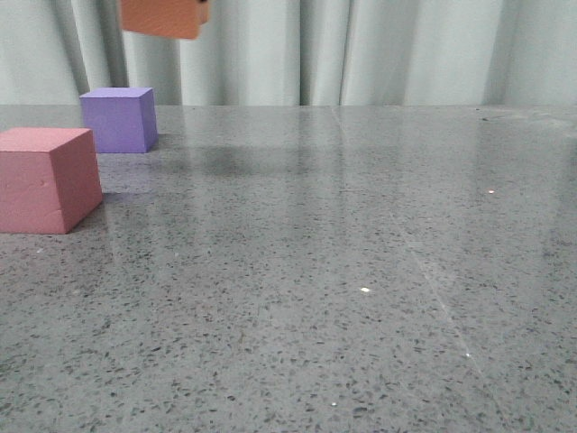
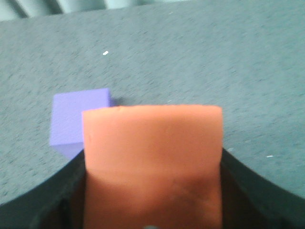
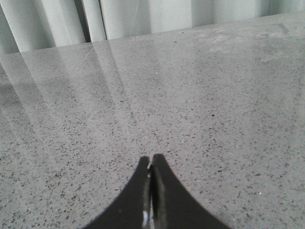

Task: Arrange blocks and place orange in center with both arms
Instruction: 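Lift the orange cube with the left gripper toward the purple cube, then lower the orange cube between the purple and pink cubes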

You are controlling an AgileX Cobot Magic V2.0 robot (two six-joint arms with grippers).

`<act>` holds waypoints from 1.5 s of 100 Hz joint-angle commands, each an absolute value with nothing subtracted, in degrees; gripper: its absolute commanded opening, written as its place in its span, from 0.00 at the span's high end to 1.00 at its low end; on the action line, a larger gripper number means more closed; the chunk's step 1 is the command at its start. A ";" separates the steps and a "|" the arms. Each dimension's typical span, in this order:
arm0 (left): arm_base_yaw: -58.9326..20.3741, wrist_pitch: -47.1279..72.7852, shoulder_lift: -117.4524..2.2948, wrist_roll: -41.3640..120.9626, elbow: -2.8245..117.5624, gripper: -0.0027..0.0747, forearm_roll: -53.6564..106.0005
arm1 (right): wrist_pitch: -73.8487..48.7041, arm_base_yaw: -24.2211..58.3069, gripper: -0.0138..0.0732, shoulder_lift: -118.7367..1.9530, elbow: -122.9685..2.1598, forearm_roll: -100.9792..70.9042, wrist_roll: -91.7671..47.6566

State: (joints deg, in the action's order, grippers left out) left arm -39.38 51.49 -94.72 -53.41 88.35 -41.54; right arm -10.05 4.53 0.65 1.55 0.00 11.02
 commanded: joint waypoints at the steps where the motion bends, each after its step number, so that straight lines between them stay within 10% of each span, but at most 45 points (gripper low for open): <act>1: -37.15 46.80 -89.94 -54.76 85.50 0.75 -44.05 | -5.16 4.21 0.92 2.01 0.81 0.00 10.40; 38: -26.27 33.31 -83.90 -53.14 71.65 0.75 -39.68 | -5.16 4.21 0.92 2.01 0.81 0.00 10.40; 150: -26.18 29.36 -93.34 -52.37 69.59 0.75 -36.81 | -5.16 4.21 0.92 2.01 0.81 0.00 10.40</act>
State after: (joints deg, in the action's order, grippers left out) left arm -26.20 31.09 -95.26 -52.30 68.28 -36.28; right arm -10.05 4.53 0.65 1.55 0.00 11.02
